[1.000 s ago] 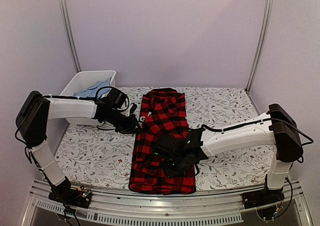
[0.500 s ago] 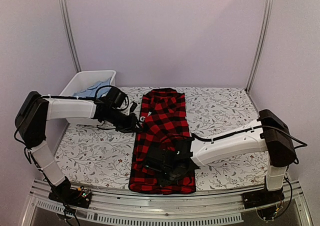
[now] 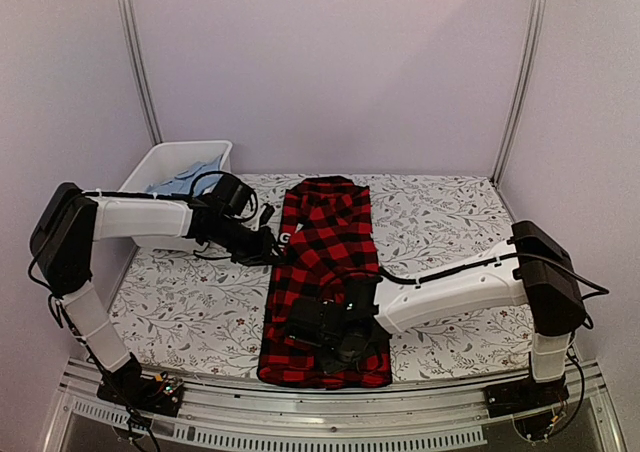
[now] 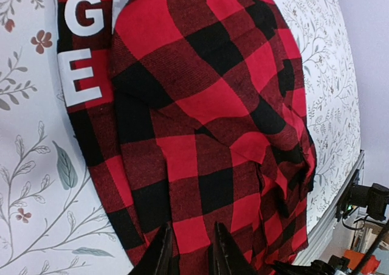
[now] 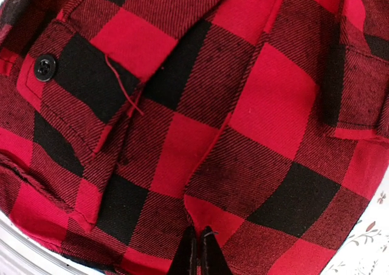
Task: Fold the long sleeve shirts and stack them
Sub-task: Adjust the sleeve of the rectangle-folded shirt.
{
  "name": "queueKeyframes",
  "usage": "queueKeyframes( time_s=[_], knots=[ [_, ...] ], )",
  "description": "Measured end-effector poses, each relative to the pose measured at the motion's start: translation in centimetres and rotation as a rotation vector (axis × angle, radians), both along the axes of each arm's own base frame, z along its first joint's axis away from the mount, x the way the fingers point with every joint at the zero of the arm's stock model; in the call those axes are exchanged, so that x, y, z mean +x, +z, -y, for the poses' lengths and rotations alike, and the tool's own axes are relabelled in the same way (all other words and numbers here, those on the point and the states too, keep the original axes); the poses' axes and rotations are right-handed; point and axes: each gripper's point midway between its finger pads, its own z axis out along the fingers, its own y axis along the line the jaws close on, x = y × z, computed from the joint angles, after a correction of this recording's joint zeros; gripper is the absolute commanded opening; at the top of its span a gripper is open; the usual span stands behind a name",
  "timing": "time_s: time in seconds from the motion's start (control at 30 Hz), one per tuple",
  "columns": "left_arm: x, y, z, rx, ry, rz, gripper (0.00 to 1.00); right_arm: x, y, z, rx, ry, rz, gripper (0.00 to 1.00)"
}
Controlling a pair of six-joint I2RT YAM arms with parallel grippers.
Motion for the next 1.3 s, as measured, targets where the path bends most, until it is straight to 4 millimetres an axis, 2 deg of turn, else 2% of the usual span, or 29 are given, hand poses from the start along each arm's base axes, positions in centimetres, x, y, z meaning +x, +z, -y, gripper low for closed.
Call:
queueKeyframes(
  time_s=[0.3, 0.77, 0.8, 0.93, 0.97, 1.03, 1.13, 1.23, 1.3],
  knots=[
    [0.0, 0.0, 0.0, 0.001, -0.002, 0.001, 0.23, -0.7, 0.1, -0.1, -0.006, 0.034, -0.005, 0.0],
    [0.0, 0.0, 0.0, 0.001, -0.002, 0.001, 0.23, -3.3, 1.2, -1.6, 0.06, 0.109, -0.07, 0.0],
    [0.0, 0.0, 0.0, 0.001, -0.002, 0.001, 0.23, -3.4, 1.2, -1.7, 0.067, 0.113, -0.075, 0.04],
    [0.0, 0.0, 0.0, 0.001, -0.003, 0.002, 0.23, -3.6, 1.1, -2.0, 0.08, 0.12, -0.087, 0.38],
    [0.0, 0.0, 0.0, 0.001, -0.003, 0.002, 0.23, -3.6, 1.0, -2.0, 0.081, 0.122, -0.086, 0.43],
    [0.0, 0.0, 0.0, 0.001, -0.003, 0.002, 0.24, -3.4, 1.2, -1.9, 0.086, 0.122, -0.079, 0.48],
    [0.0, 0.0, 0.0, 0.002, -0.002, 0.002, 0.23, -2.1, 2.4, -1.3, 0.108, 0.098, -0.057, 0.5],
    [0.0, 0.0, 0.0, 0.001, -0.003, 0.002, 0.23, -0.1, 4.4, -0.3, 0.145, 0.052, -0.021, 0.46],
    [0.0, 0.0, 0.0, 0.001, -0.002, 0.002, 0.23, 2.2, 5.6, 0.6, 0.165, 0.006, 0.013, 0.42]
  ],
)
